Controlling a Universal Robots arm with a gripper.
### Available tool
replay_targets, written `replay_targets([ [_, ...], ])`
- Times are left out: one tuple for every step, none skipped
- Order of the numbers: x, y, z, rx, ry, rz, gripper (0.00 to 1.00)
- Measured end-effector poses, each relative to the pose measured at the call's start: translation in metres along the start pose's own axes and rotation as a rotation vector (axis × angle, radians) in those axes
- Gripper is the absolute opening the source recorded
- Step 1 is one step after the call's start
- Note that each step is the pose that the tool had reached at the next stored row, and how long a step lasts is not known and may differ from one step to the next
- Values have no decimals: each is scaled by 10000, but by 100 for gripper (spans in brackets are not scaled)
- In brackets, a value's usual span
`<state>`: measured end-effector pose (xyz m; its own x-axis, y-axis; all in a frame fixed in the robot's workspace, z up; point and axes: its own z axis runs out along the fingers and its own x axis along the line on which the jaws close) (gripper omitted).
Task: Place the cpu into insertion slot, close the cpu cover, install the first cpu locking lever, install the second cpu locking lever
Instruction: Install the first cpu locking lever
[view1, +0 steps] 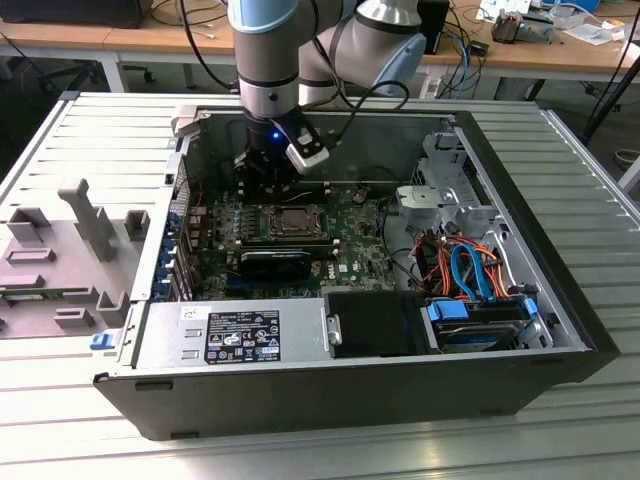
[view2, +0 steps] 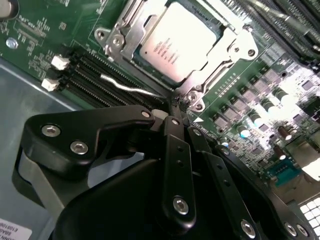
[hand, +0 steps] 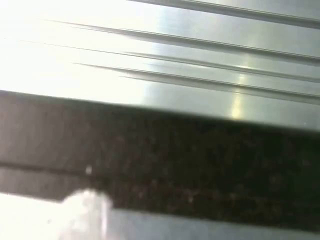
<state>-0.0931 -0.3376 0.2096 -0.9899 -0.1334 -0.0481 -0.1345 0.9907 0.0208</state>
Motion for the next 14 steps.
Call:
replay_targets([
  [-1,6,0,-1,0,-26,11],
  [-1,7,1,-3,0,-44,11],
  [-1,7,1,-4,0,-53,11],
  [-1,7,1,-3,1,-60,11],
  [-1,7,3,-2,2,-69,11],
  [-5,6,7,0,4,-93,11],
  [-9,5,10,1,4,-114,11],
  [-14,4,13,2,4,-139,11],
  [-21,3,17,2,6,-174,11],
  [-27,2,20,1,7,-202,11],
  [-36,0,23,1,9,-234,11],
  [-45,-1,26,0,10,-264,11],
  [-54,-3,30,-2,11,-290,11],
  [-63,-4,33,-3,13,-318,11],
])
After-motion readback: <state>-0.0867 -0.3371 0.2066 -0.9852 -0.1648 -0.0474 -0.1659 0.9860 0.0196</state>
